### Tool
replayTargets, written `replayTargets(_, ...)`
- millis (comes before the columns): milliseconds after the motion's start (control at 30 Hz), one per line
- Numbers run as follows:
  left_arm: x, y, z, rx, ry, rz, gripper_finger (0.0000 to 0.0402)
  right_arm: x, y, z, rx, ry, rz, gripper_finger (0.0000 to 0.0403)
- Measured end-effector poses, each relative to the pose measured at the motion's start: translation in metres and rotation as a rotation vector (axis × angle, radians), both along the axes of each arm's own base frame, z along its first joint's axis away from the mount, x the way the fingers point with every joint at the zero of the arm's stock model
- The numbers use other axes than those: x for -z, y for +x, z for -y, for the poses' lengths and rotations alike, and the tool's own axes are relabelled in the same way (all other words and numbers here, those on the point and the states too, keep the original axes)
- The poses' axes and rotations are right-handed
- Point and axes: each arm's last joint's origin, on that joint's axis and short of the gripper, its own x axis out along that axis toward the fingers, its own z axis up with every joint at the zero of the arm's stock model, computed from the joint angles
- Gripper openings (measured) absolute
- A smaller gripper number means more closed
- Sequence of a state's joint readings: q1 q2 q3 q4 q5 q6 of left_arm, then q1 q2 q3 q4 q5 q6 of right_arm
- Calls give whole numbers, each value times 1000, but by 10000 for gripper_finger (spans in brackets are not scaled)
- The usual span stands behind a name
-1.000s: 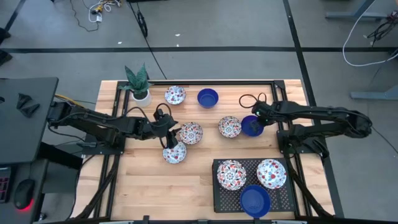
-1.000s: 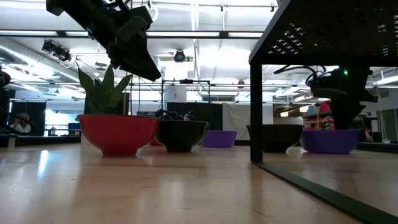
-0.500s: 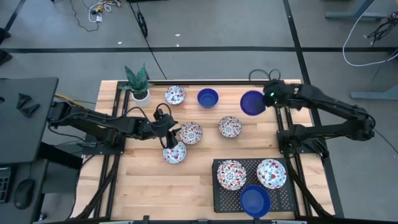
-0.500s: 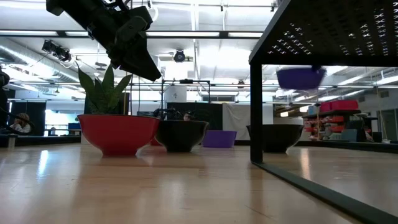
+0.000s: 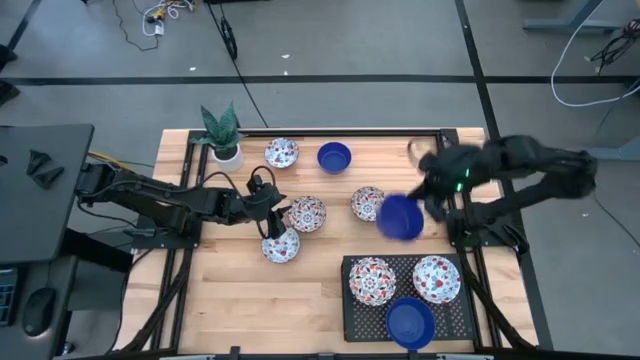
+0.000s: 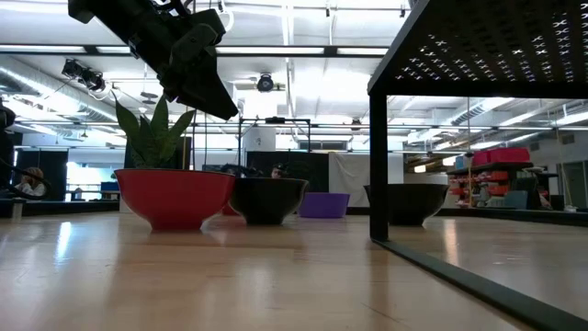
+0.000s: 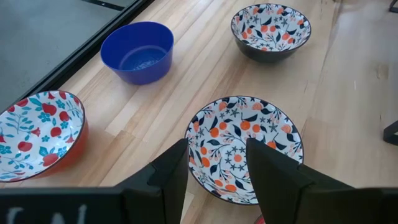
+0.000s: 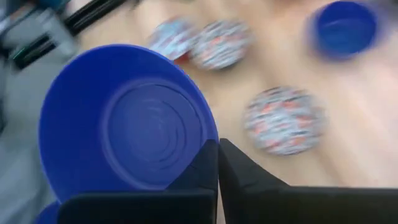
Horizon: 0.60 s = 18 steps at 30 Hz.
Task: Pick & Place Mini bowls
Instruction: Stack the bottom blue bowl on top of the blue bowl on the shelf
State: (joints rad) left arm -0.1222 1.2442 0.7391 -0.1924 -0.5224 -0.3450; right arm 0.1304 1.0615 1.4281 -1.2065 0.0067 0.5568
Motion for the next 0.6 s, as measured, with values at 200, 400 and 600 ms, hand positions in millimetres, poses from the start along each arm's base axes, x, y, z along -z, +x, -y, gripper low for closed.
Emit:
replayTargets(200,0,0,0,0,0,0,165,0,30,-68,-217,55,-75,0)
replayTargets(400,0,0,0,0,0,0,165,7,49,-136,-398,54,-157,0)
replayTargets(600,0,0,0,0,0,0,165,22,47,-176,-466,3,-246,0)
